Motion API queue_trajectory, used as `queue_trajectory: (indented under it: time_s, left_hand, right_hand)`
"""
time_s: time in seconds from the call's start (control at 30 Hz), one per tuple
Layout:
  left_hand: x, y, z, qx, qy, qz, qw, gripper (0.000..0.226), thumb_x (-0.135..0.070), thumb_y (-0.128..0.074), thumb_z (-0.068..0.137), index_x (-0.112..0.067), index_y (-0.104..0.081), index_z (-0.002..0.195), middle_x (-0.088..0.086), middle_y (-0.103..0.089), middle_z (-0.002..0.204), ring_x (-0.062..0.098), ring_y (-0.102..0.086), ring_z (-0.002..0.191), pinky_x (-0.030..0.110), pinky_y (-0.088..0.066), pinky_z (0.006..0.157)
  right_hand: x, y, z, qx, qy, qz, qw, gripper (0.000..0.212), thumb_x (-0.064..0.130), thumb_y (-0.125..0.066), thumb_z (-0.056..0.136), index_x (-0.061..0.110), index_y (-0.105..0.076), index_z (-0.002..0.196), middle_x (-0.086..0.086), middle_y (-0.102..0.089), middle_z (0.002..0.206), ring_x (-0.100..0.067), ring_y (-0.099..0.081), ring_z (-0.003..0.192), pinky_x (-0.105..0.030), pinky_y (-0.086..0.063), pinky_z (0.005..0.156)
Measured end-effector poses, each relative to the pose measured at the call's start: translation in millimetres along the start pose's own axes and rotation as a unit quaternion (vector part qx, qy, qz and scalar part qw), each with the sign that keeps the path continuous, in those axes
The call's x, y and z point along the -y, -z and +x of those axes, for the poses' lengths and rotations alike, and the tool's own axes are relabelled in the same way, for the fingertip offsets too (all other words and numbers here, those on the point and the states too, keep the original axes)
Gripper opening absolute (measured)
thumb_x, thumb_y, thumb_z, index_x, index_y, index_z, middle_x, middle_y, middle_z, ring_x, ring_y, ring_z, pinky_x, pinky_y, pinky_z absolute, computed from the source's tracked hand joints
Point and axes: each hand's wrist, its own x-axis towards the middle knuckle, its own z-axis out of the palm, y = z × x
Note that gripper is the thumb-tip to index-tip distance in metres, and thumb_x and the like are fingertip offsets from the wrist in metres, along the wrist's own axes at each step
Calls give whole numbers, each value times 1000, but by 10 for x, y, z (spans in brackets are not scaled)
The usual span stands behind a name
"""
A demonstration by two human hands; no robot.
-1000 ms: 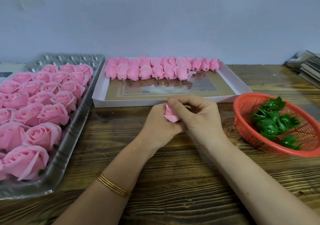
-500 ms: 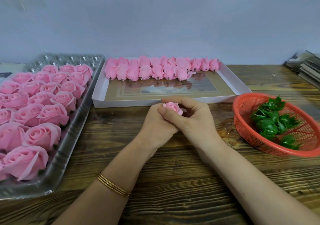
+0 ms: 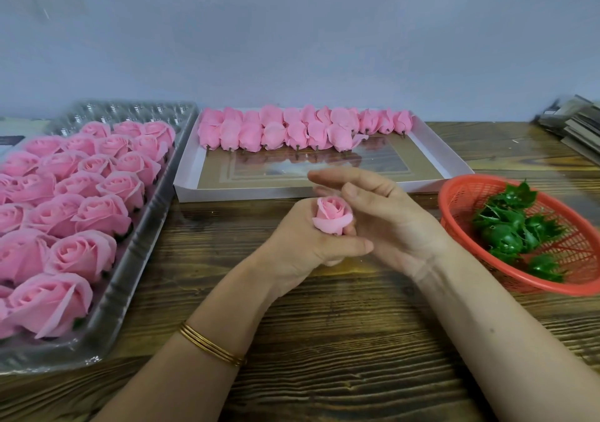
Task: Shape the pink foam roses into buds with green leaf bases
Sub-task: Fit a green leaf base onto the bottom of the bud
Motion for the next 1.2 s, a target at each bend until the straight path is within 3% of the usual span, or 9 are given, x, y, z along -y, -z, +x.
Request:
queue_trajectory:
  time_s: [0.13,0.3,0.43,0.53,0.6,0.77,0.83,0.93,1.2]
  left_hand:
    - [-37,-19,-18,42,22,-26,999,32,11,-69,72,-13,-51,60,-1,-41,53,7,-37,46,16,-31,44]
    - [-36,4,-26,83,44,-57,994,41,16,-63,76,-18,-54,56,-8,-45,49,1,-42,43,13,-34,44]
    - [-43,15,-31,101,44,-80,991,42,15,-62,75,-21,-63,55,-8,-53,52,1,-54,47,11,-42,46]
    - [-63,20,-34,98,47,-81,991,40,13,-63,74,-24,-68,58,-10,-59,58,3,-61,56,12,-45,51]
    - [-52,23,-30,82,48,-78,992,36,11,-65,72,-22,-66,59,-10,-59,60,3,-59,57,13,-44,50]
    - [-45,35,-32,60,44,-59,996,21,9,-69,72,-4,-53,77,2,-45,62,7,-44,53,18,-31,47]
    - [-47,39,-30,70,42,-54,995,25,11,-68,75,-8,-53,70,-2,-43,54,7,-36,46,19,-28,44]
    - [-30,37,-23,78,39,-42,995,32,13,-67,77,-11,-50,63,-6,-43,50,6,-33,43,18,-29,44]
    - [-36,1,-30,44,47,-33,997,22,8,-70,67,-1,-56,82,6,-43,60,17,-43,58,24,-30,50]
  right_hand:
    - [-47,-25,-6,22,-18,-50,998,43,31,-90,56,14,-78,94,-22,-58,118,-35,-47,105,-46,-40,98]
    - [-49,-61,-24,35,-22,-80,996,25,25,-78,62,16,-80,85,-4,-72,111,-16,-65,102,-28,-56,85]
    - [-61,-75,-28,49,-22,-103,993,40,34,-89,55,17,-79,89,-29,-59,117,-29,-56,106,-33,-53,92]
    - [-47,-86,-35,52,-21,-122,991,29,19,-85,62,15,-79,91,-40,-51,126,-30,-55,109,-36,-51,96]
    - [-43,-67,-36,47,-14,-150,987,25,3,-80,71,15,-79,92,-33,-58,123,-25,-59,106,-35,-52,95]
    - [14,-28,-53,62,-20,-160,985,32,7,-77,74,18,-76,104,-7,-70,101,-16,-66,95,-28,-55,79]
    - [51,1,-59,55,-16,-119,991,40,17,-83,68,16,-73,106,-11,-67,102,-19,-65,94,-30,-54,82]
    - [80,21,-58,28,6,-85,996,27,15,-74,68,13,-72,95,-11,-63,121,-20,-61,112,-36,-48,97]
    - [6,-95,-54,43,-15,-154,987,16,-4,-65,70,10,-67,76,-13,-65,119,-16,-63,112,-27,-52,89]
